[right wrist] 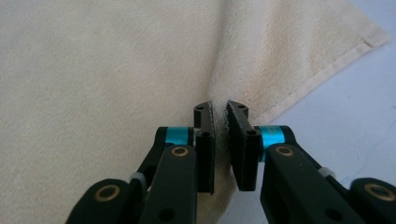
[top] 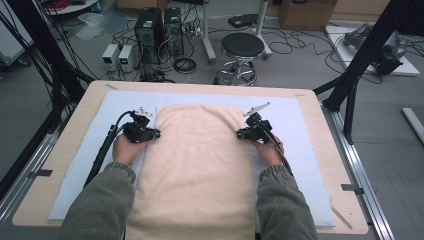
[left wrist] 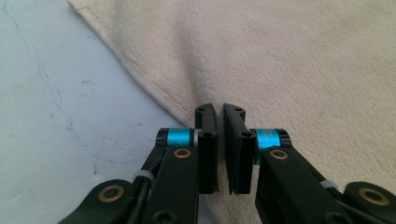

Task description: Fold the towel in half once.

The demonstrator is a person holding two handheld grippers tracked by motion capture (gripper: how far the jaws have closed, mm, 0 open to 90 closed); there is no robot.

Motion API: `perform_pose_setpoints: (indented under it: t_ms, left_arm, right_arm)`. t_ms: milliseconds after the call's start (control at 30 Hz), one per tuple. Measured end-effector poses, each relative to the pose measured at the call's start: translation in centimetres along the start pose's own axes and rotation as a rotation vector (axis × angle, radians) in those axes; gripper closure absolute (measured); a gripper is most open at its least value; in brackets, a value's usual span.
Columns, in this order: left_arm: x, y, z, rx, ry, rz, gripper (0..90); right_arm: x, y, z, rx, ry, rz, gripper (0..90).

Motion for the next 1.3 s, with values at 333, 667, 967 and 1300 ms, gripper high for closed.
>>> perform_pose_setpoints:
  t_ms: [333,667,967,1300]
  left_arm:
    - [0.5,0.8,-4.8,-0.047,0.128,0.068,84.8]
    - [-3.7,5.5,-9.6,-0.12,0.122,0.251,84.2]
    - [-9.3,7.2,-10.3,-0.177,0.079,0.256,75.6]
    - [-4.7,5.9,-10.7,-0.139,0.164,0.198,58.2]
  right_arm:
    - [1.2,-1.6,-5.1,0.113,0.107,-0.048,83.4]
    - [-2.7,-7.5,-9.4,0.176,0.059,-0.18,83.0]
    - [-7.6,-10.3,-8.9,0.214,0.007,-0.185,73.8]
    - [-4.9,-8.2,-10.5,0.135,0.117,-0.135,52.0]
Point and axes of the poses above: each handheld gripper's, and its own axes: z roughly forward along the jaws, x roughly out of its top, y roughly to its right, the point moved 7 cm from there along z, roughly forward along the jaws, and after that the axes turned 3 degrees about -x, right-handed, at the moved point
